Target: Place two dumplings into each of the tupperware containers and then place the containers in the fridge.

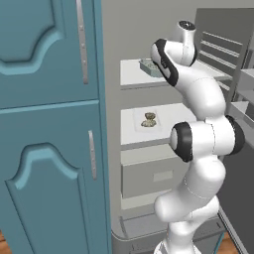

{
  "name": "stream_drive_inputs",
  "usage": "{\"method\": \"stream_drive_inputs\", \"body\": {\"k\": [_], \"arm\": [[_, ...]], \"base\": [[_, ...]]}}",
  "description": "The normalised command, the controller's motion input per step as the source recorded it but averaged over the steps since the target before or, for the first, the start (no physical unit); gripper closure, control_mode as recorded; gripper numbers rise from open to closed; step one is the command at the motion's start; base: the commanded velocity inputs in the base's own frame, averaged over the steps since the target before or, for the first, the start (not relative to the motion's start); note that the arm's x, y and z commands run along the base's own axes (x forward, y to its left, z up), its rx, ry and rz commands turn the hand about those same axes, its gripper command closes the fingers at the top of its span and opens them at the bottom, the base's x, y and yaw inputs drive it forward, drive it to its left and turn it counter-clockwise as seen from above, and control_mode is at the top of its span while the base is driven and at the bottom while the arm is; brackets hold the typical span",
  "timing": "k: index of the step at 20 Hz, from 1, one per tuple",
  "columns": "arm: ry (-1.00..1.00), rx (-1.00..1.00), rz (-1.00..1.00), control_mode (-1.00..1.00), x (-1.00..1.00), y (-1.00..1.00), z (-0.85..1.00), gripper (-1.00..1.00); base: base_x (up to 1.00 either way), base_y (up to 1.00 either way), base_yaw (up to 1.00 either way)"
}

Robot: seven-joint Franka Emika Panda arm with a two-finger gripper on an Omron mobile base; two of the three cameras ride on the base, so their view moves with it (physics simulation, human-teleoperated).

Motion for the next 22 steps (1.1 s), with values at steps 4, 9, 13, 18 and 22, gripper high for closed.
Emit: {"method": "stream_drive_inputs", "body": {"k": [4, 9, 13, 18, 22], "arm": [[-0.33, 0.01, 0.0, -1.0, -0.52, 0.0, -0.29, -1.0], [-0.25, 0.0, -0.01, -1.0, -0.89, 0.0, -0.04, -1.0], [-0.3, 0.0, -0.05, -1.0, -0.74, 0.0, 0.32, -1.0], [-0.04, 0.0, -0.01, -1.0, -0.99, 0.02, 0.0, -1.0], [0.1, -0.02, 0.0, -1.0, -0.85, 0.09, 0.35, -1.0]], "base": [[0.0, 0.0, 0.0], [0.0, 0.0, 0.0], [0.0, 0.0, 0.0], [0.0, 0.0, 0.0], [0.0, 0.0, 0.0]]}}
